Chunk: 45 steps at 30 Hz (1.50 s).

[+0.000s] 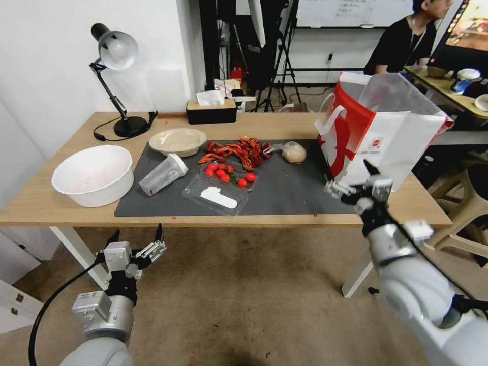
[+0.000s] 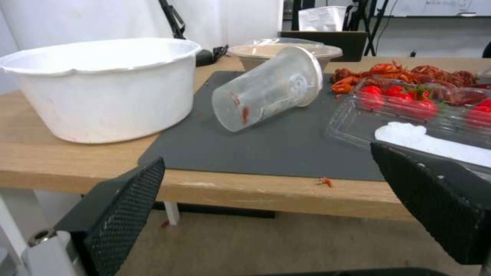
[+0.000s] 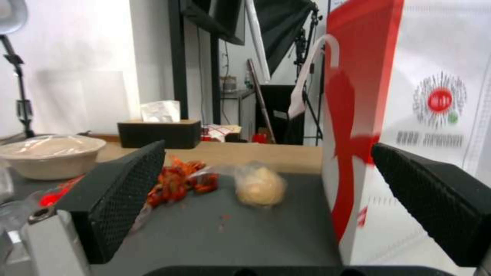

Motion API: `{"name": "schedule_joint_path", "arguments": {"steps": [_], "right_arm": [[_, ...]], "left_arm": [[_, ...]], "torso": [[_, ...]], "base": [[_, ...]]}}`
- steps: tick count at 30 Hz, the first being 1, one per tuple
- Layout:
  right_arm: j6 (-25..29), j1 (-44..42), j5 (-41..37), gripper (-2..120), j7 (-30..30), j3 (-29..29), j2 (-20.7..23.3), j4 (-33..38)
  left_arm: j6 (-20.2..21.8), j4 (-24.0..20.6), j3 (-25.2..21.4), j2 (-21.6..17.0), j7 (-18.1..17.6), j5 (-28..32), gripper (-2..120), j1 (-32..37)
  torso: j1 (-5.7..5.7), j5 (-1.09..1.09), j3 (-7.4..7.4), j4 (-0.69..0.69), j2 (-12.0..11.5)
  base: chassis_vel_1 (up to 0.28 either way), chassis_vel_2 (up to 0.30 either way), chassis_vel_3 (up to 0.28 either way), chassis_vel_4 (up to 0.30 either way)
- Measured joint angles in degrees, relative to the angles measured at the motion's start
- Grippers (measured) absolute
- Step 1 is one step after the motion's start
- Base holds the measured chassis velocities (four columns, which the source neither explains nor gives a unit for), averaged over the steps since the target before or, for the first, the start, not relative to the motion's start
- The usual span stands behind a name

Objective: Pick up the trash from the table and place it into the takeout bag.

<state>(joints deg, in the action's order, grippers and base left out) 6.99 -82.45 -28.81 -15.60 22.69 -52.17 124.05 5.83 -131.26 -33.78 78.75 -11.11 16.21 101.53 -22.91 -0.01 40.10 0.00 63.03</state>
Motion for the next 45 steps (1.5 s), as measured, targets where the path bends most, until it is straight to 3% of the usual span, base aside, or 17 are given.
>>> {"name": "schedule_joint_path", "arguments": {"steps": [3,18,37,45], "right_arm": [[4.39,-3.68,1.78,100,2.43,-0.15,-1.94,-1.22],[9.41,-13.03,7.37,100,5.59,-0.63,-8.27,-3.78],[3.14,-5.82,6.08,100,2.74,-4.28,-6.87,-3.95],[-5.12,4.18,2.14,100,-0.99,-7.36,-4.64,-3.84]], "left_arm": [[-0.06,0.05,0.09,-0.05,0.11,-0.02,100,-0.06],[-0.25,0.13,-0.02,-0.36,0.9,-0.11,100,0.13],[-0.48,-0.11,-0.51,-0.37,0.37,0.55,100,-0.08],[-0.52,-0.28,-0.51,-0.25,-0.28,0.0,100,0.05]], "torso": [[0.0,0.0,0.0,0.0,0.0],[-0.01,0.01,0.0,0.0,-0.01],[-0.01,0.02,0.0,0.0,0.0],[-0.01,0.01,0.01,0.0,-0.01]], "base": [[0.0,0.0,0.0,0.0],[0.0,0.0,0.0,0.0],[0.0,0.0,0.0,0.0],[0.0,0.0,0.0,0.0]]}}
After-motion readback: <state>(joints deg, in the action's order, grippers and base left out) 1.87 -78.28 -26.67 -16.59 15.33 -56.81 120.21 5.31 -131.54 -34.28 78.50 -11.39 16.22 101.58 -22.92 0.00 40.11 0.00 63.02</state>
